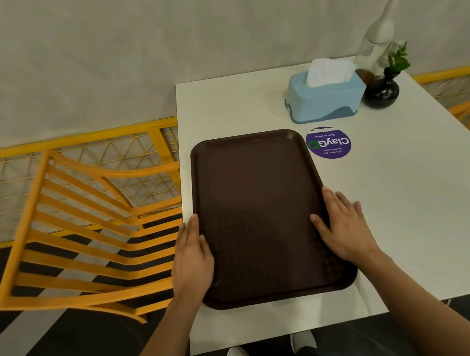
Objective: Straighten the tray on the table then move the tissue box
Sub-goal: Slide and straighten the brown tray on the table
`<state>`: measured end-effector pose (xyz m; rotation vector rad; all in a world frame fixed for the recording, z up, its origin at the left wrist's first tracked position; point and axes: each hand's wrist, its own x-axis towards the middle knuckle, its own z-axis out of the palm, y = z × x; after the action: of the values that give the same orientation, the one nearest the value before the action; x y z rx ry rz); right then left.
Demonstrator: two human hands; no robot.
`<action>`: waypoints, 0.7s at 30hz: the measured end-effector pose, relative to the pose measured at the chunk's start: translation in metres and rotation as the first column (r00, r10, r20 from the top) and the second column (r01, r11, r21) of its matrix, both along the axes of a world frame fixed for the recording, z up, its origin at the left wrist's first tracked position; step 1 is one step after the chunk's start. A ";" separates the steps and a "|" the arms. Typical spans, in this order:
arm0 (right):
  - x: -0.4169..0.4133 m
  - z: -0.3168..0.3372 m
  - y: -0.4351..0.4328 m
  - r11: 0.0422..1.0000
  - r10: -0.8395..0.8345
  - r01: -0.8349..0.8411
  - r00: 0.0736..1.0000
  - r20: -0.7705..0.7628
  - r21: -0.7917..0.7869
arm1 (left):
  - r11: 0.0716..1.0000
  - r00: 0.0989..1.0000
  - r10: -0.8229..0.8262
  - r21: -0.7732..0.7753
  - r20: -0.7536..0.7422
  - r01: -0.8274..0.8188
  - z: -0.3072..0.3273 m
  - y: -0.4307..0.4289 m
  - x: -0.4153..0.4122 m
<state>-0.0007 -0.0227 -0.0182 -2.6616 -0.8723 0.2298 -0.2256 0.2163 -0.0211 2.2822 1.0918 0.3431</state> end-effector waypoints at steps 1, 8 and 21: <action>0.001 0.000 0.001 1.000 -0.002 0.002 1.000 -0.001 -0.003 | 1.000 1.000 0.000 0.003 0.001 0.000 0.001 0.000 0.001; 0.005 -0.001 0.002 1.000 0.000 0.000 1.000 -0.012 0.019 | 1.000 1.000 -0.006 -0.009 0.019 0.006 0.004 0.000 0.001; 0.015 0.015 0.006 0.992 -0.057 0.062 0.997 -0.049 0.109 | 0.998 0.997 -0.063 0.020 0.040 0.062 0.019 0.007 0.015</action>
<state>0.0145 -0.0167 -0.0035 -2.5654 -0.7682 0.2207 -0.2110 0.2228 -0.0024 2.3101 0.9989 0.3745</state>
